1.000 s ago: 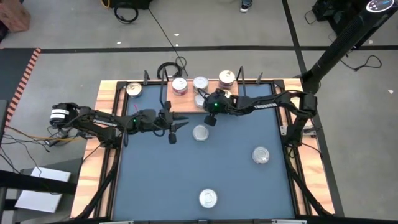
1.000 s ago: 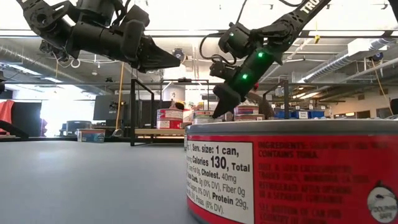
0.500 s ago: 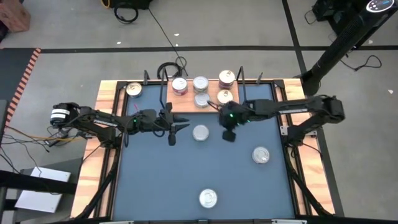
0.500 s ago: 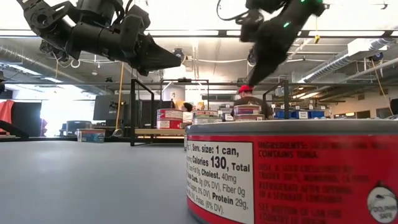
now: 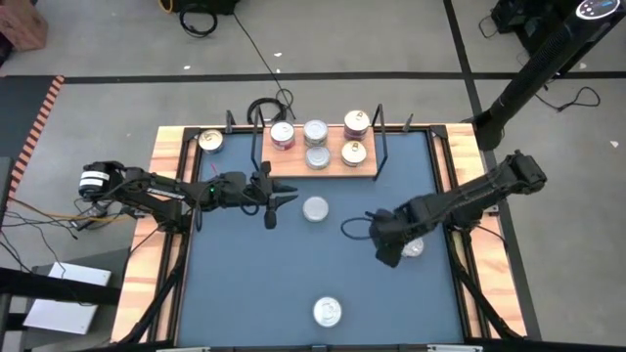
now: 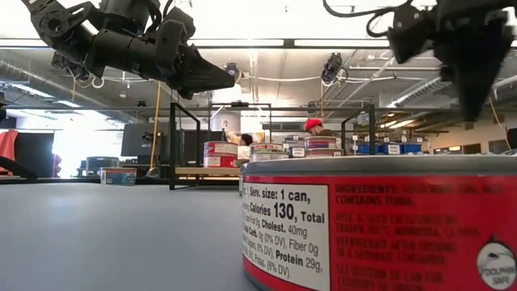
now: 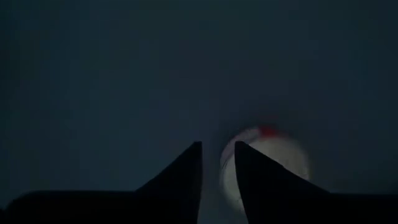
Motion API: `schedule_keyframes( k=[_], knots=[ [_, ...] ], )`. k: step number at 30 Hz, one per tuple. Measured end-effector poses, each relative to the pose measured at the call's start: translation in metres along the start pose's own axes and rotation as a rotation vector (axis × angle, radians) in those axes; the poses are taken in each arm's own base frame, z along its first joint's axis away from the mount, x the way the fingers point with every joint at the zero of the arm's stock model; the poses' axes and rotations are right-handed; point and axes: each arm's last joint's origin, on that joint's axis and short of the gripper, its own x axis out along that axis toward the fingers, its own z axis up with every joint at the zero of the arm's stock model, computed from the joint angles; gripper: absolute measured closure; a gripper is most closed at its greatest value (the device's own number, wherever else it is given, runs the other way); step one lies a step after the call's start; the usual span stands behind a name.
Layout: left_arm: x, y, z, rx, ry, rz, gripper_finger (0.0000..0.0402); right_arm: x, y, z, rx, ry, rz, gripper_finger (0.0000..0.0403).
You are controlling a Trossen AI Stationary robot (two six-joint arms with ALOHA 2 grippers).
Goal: Stack canned seafood by type on shelf
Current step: Put the red tuna can on the shelf aligned with the stacked red tuna cans
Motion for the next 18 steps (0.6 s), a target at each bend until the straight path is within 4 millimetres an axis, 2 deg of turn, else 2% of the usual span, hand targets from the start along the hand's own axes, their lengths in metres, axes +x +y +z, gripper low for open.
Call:
schedule_keyframes(
  k=[4,6,18],
  knots=[
    [0.000,0.000,0.000,-0.001,0.004,-0.004,0.0312,0.008,0.008,-0.010,0.263,0.037,-0.063,0.0285],
    [0.000,0.000,0.000,-0.001,0.004,-0.004,0.0312,0.013,0.010,-0.011,0.336,0.044,-0.098,0.0282],
    [0.000,-0.001,-0.007,0.004,0.069,-0.010,0.0312,0.051,0.012,0.004,0.457,0.139,-0.244,0.0284]
  ],
)
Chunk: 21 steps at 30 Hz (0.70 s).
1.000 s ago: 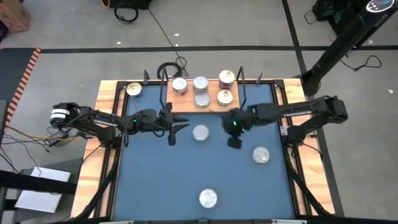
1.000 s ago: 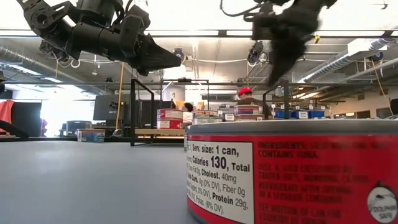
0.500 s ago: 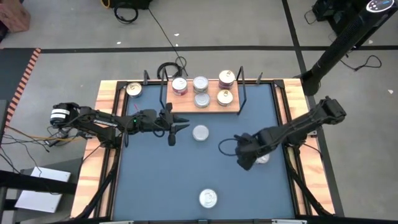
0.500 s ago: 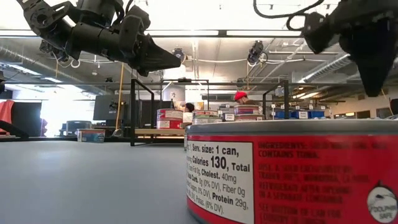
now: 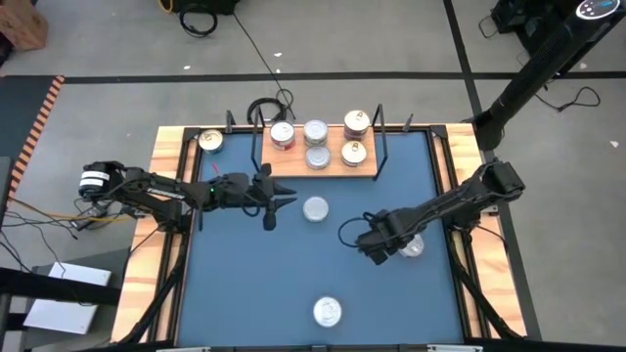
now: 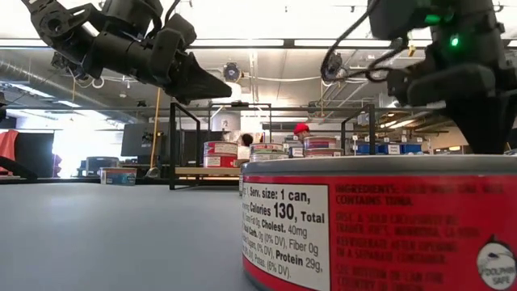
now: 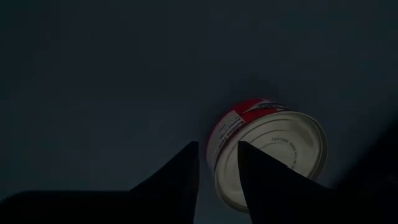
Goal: Stack canned seafood by type on shelf
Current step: Put the red tuna can on the shelf aligned with the stacked red tuna cans
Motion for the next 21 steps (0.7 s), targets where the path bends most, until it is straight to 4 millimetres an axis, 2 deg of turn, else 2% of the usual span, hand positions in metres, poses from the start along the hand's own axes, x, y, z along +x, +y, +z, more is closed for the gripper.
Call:
schedule_keyframes(
  k=[10,21],
  knots=[
    [0.000,0.000,-0.003,0.002,0.032,-0.002,0.0312,0.019,0.007,0.004,-0.007,0.049,-0.065,0.0292],
    [0.000,0.000,-0.004,0.000,0.036,-0.001,0.0312,0.031,-0.002,0.002,-0.070,0.056,-0.112,0.0392]
  ],
)
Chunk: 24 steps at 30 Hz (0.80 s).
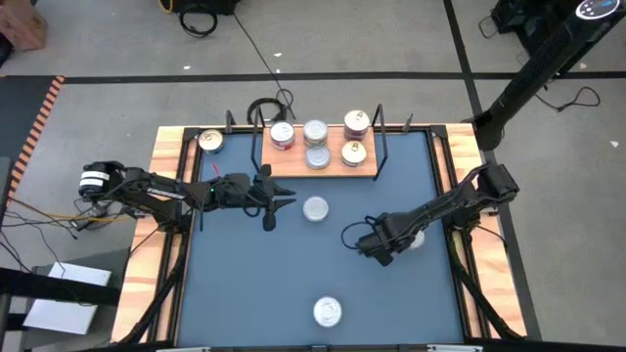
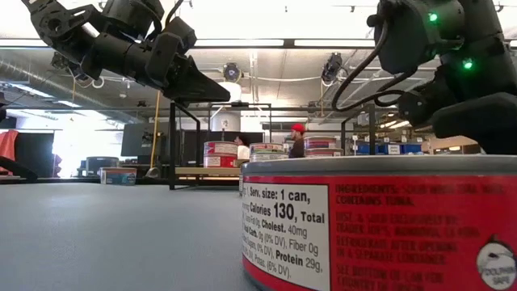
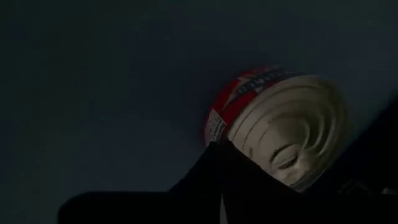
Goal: Stack canned seafood by type on shelf
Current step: Put the red tuna can on the shelf aligned with the stacked red tuna cans
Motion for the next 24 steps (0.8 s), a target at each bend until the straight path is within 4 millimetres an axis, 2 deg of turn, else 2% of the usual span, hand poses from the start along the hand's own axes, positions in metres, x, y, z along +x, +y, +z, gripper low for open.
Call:
schedule_keyframes(
  k=[3,14,24],
  knots=[
    [0.000,0.000,0.000,0.000,-0.001,0.000,0.0312,-0.007,0.005,0.001,-0.069,-0.049,0.015,0.0396],
    [0.000,0.000,0.000,-0.001,-0.005,0.000,0.0312,-0.051,0.028,0.013,-0.297,-0.208,0.216,0.0400],
    [0.000,0.000,0.000,-0.001,-0.004,0.000,0.0312,-0.075,0.051,0.038,-0.393,-0.340,0.553,0.0401]
  ],
)
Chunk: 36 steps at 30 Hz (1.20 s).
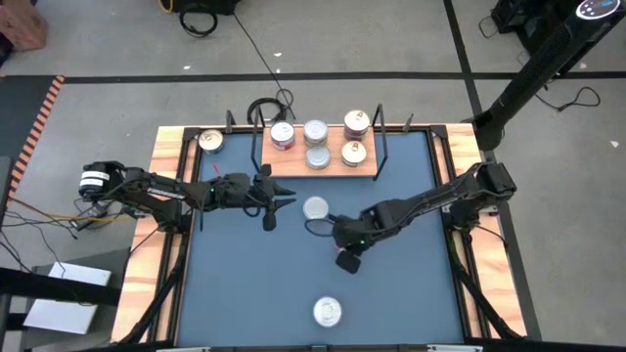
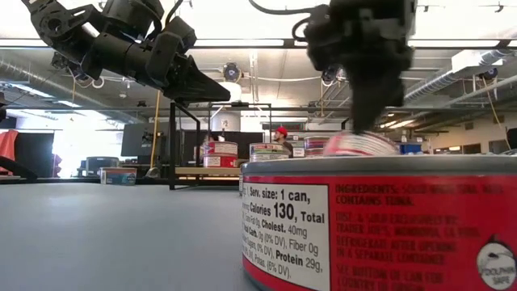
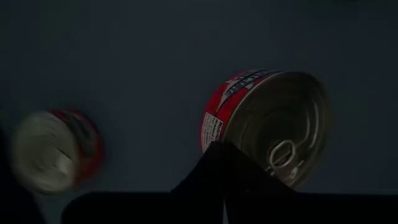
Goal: Stack canned seafood by type on shelf
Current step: Put the red tuna can on the shelf aligned with the stacked red tuna cans
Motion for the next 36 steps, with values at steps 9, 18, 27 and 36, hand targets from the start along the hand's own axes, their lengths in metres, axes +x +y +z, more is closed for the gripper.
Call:
schedule_keyframes(
  k=[9,18,27,36],
  knots=[
    [0.000,0.000,0.000,0.000,0.001,0.000,0.0312,0.007,-0.010,0.025,-0.014,-0.080,0.202,0.0402],
    [0.000,0.000,-0.001,0.000,0.007,-0.001,0.0312,0.016,-0.030,0.036,0.028,-0.067,0.358,0.0402],
    [0.000,-0.001,-0.001,0.000,0.006,-0.020,0.0312,-0.001,-0.043,0.046,0.060,-0.087,0.410,0.0402],
    [0.000,-0.003,-0.001,-0.008,0.002,-0.111,0.0312,0.002,-0.054,0.043,0.030,-0.059,0.320,0.0393]
  ],
)
